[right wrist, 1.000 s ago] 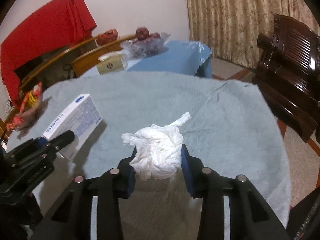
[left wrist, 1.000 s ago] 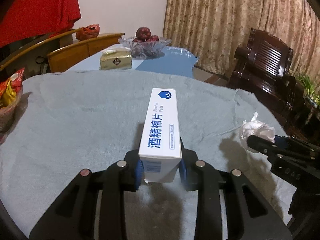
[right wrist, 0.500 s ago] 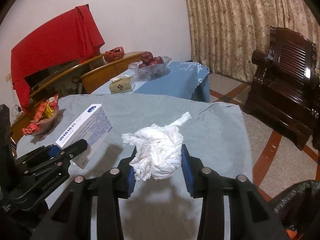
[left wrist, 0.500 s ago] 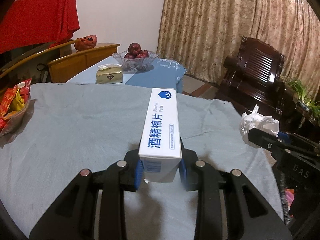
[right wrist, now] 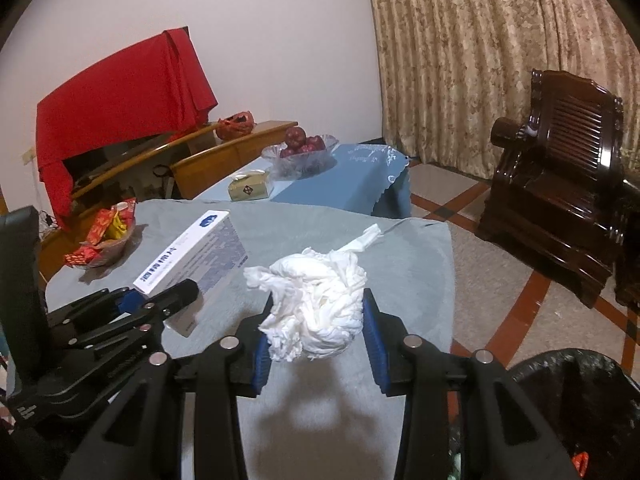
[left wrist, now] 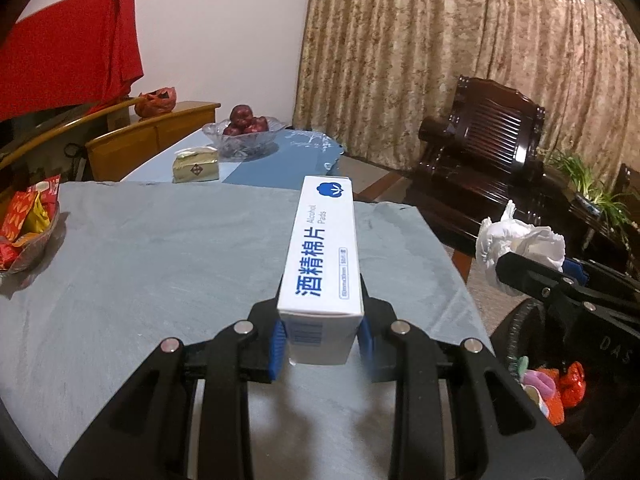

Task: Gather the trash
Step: 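Carry the white box and tissue over the bin with both tools, then open both tools over the bin to drop the box and tissue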

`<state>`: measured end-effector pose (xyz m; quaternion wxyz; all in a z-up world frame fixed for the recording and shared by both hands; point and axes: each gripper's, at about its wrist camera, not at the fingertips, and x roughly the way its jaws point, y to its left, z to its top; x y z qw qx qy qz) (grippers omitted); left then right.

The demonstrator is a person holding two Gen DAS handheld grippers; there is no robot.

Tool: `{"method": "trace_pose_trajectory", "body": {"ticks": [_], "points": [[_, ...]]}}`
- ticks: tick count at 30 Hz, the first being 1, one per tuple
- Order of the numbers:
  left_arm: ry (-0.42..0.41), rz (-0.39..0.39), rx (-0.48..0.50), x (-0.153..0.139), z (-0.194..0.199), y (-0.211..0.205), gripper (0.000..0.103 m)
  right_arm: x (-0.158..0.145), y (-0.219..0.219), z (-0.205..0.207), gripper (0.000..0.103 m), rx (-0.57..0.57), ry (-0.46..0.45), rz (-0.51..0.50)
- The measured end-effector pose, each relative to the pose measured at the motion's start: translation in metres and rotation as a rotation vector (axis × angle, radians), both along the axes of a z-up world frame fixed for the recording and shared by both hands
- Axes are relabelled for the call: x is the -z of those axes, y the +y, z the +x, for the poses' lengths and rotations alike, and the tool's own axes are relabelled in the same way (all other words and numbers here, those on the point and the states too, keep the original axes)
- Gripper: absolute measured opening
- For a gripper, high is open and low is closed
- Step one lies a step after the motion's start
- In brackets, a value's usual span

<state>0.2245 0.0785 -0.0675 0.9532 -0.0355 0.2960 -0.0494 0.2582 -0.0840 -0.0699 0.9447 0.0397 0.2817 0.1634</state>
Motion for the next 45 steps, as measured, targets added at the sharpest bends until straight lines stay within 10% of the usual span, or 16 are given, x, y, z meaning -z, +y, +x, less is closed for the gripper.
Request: {"method": "trace_pose_trajectory", "body": {"ticks": [24,45], "points": [[-0.038,-0.019,0.201,-0.024,-0.067,-0.110,0.028,-0.021,-0.091,-0.090,0.039,0.132,-0.058,-0.008],[0.009,0.007,0.457,0.017,-0.087,-0.228,0.028,0.016,-0.212,-0.142,0.039,0.395,0.027,-0.036]]}}
